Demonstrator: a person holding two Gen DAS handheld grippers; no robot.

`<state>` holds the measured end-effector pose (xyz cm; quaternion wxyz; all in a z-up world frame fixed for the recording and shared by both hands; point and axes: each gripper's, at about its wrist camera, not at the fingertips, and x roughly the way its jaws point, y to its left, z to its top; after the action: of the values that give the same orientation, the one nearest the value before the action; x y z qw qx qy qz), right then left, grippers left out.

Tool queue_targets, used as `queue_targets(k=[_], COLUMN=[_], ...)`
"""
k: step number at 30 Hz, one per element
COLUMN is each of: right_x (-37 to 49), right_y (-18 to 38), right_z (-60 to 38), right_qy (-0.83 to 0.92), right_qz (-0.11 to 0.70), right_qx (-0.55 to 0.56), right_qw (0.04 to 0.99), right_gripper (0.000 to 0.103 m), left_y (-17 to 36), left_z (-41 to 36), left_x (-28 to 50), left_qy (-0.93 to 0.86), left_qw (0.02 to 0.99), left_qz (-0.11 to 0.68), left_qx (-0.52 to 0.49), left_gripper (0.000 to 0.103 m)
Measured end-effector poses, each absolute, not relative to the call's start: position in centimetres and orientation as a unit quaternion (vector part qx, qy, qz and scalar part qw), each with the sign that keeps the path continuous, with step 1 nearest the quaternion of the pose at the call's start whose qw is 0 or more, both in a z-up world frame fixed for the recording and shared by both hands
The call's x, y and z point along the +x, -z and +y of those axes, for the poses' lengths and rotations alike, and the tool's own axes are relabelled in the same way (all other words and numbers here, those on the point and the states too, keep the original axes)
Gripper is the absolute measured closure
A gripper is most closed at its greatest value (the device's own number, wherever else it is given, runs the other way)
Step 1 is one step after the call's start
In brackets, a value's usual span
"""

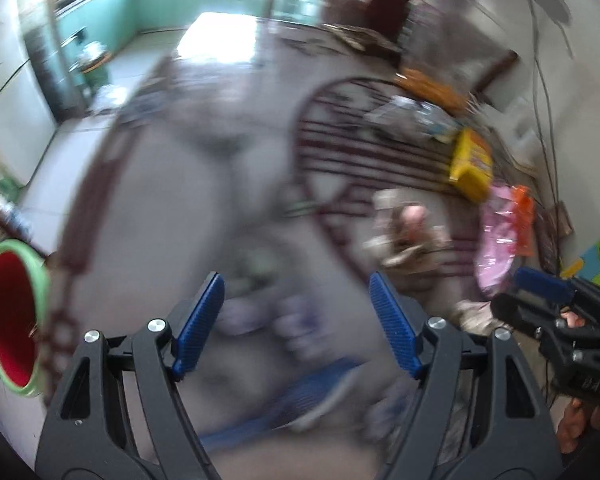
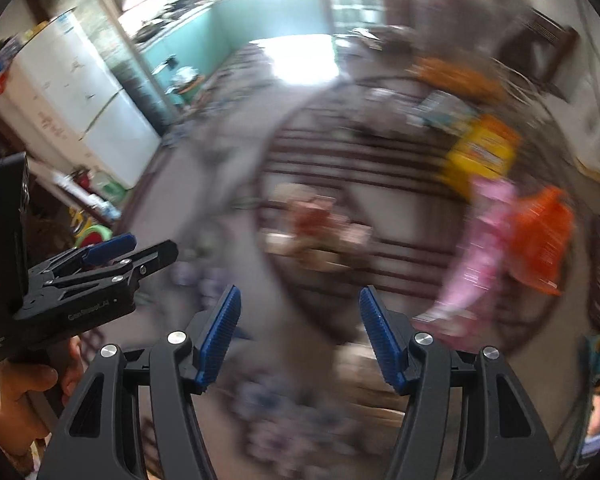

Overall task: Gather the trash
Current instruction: 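Grasp the crumpled silver foil wad with the right gripper while the left gripper grasps a crumpled paper wad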

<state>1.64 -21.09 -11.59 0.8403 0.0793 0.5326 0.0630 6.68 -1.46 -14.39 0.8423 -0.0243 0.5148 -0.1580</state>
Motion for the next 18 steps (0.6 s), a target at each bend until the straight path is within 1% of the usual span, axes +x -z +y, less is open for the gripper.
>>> queue_targets(k=[3,7,9,10,11,12,14,17,18], right_x=[0.7,-0.3,-0.2,0.0,0.0,0.4,1.2,3.3,4.1], right_y=[11.6,11.3,11.2,11.0,10.9,10.7,10.6,10.5,10.5], right_z=[-24.4,-28.0,-29.2,-29.8,-30.2,-30.5,-30.7,-30.7,-30.5], right_qy=[-0.039,-0.018,-0.013,-0.012,-0.012,-0.013,-0.017,-0.036,-0.042], right_qz=[0.531,0.525,0.522,0.52,0.518,0.516,0.514,0.511,0.51], right_qx=[0.092,0.112,0.117,0.119,0.119,0.118,0.115,0.109,0.106], right_qw=[0.841,0.844,0.845,0.846,0.847,0.848,0.85,0.852,0.853], right_gripper=[0.043,0.043,0.043,0.043,0.043,0.043,0.043,0.043,0.043], left_y=[14.8,16.1,17.5,17.9,18.8,19.3,19.5,18.3,17.9], left_z=[-5.7,-9.5,-11.2,-11.5,-11.8,-11.9,-11.6,-11.5,-11.4], left_x=[7.9,9.7,10.4,10.6,10.9,11.0,11.1,11.1,11.1], left_qy=[0.178,0.192,0.19,0.19,0.189,0.189,0.193,0.201,0.202], left_qw=[0.836,0.826,0.819,0.815,0.807,0.803,0.801,0.812,0.816], left_qz=[0.519,0.529,0.541,0.547,0.559,0.565,0.567,0.547,0.541], left_qx=[-0.017,-0.01,0.01,0.014,0.013,0.009,-0.009,0.013,0.019], left_gripper=[0.027,0.026,0.026,0.028,0.033,0.045,0.05,0.079,0.08])
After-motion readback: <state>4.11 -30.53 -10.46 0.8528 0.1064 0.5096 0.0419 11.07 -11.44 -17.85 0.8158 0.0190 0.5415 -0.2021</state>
